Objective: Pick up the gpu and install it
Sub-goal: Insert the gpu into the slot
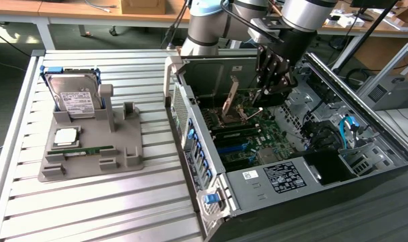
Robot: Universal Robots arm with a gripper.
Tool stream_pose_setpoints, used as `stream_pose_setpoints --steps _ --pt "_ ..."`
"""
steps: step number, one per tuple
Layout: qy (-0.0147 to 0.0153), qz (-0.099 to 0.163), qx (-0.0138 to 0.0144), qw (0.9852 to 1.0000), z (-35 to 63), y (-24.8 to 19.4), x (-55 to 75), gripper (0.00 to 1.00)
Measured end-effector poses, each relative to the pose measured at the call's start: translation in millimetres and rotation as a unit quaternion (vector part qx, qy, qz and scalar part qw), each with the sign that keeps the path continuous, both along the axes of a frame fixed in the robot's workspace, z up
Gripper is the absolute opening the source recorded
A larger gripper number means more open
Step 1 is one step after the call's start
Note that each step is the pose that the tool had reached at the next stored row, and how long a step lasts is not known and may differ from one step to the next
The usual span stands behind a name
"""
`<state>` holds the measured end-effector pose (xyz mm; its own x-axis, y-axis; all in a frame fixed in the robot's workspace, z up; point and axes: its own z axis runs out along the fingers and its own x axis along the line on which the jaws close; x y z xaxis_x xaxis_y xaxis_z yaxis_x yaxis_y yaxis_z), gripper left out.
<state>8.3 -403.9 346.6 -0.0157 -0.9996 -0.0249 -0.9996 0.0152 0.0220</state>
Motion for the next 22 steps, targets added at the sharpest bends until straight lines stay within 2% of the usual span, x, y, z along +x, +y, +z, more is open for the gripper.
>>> stream_pose_setpoints --steps 22 --pt "0.0000 0.000 0.0000 1.0000 -5.8 -0.1 0.0 0.27"
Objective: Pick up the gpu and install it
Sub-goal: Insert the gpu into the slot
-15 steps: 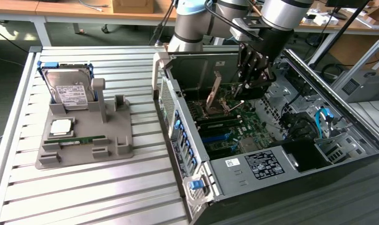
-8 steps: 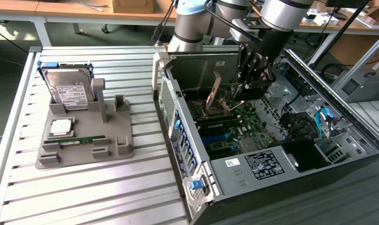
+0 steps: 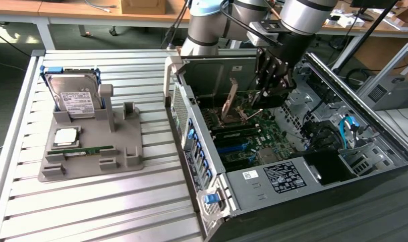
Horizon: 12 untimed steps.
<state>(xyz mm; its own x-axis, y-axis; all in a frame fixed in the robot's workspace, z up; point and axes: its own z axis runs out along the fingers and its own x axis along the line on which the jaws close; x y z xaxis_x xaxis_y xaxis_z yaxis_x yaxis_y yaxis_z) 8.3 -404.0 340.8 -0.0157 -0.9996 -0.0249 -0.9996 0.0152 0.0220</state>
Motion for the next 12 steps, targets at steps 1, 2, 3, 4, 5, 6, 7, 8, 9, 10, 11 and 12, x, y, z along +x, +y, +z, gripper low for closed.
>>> stream_pose_setpoints --steps 1,2,3,4,5,6,7,8,9,10,11,12 --pt "0.0000 0.000 0.0000 1.0000 -0.1 0.0 0.0 0.27" --pt "0.0000 0.000 0.0000 1.0000 -0.2 0.0 0.0 0.27" --pt "0.0000 0.000 0.0000 1.0000 -0.4 0.0 0.0 0.27" --pt "0.0000 0.000 0.0000 1.0000 -0.5 0.0 0.0 0.27" --pt "0.0000 0.000 0.0000 1.0000 -0.9 -0.1 0.0 0.27" --pt "0.0000 0.000 0.0000 1.0000 -1.3 -0.3 0.0 0.27" --pt "0.0000 0.000 0.0000 1.0000 -1.5 -0.4 0.0 0.27" --pt "0.0000 0.000 0.0000 1.0000 -1.6 -0.5 -0.1 0.27" --pt "0.0000 0.000 0.0001 1.0000 -1.8 -0.6 -0.1 0.27" --pt "0.0000 0.000 0.0001 1.0000 -2.0 -0.8 -0.2 0.27" --pt "0.0000 0.000 0.0001 1.0000 -2.3 -1.1 -0.3 0.27" --pt "0.0000 0.000 0.0001 1.0000 -2.5 -1.4 -0.4 0.27"
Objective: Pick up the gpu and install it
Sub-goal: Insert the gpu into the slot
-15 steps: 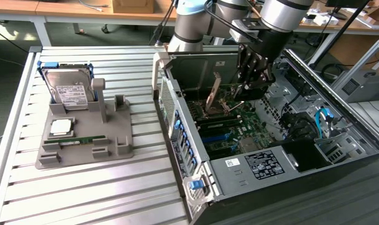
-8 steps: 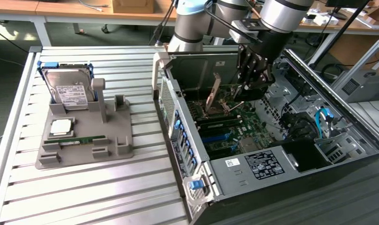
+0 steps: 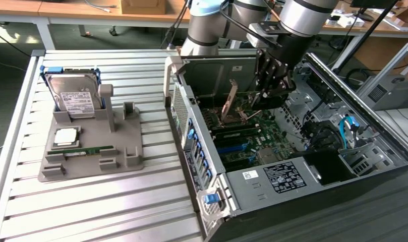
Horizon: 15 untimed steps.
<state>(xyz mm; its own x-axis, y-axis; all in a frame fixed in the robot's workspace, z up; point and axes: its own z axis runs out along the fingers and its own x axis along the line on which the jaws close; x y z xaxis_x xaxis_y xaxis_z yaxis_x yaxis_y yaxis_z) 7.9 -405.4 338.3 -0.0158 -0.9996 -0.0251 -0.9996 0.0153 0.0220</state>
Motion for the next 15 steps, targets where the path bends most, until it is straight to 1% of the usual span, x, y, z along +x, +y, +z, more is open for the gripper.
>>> stream_pose_setpoints --steps 15 --pt "0.0000 0.000 0.0000 1.0000 -2.9 -1.1 -0.7 0.27"
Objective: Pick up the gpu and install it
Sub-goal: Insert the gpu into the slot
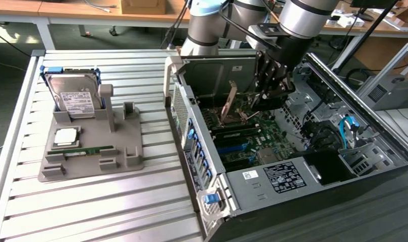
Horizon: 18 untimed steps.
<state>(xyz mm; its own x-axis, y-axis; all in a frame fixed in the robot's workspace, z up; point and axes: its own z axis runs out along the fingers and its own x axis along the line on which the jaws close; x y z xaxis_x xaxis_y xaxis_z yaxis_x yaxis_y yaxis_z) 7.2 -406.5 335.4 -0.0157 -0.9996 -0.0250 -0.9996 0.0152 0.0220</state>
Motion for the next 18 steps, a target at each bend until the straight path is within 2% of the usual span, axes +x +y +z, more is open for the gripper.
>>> stream_pose_setpoints --steps 18 --pt "0.0000 0.000 0.0000 1.0000 -4.3 -0.2 -1.5 0.27"
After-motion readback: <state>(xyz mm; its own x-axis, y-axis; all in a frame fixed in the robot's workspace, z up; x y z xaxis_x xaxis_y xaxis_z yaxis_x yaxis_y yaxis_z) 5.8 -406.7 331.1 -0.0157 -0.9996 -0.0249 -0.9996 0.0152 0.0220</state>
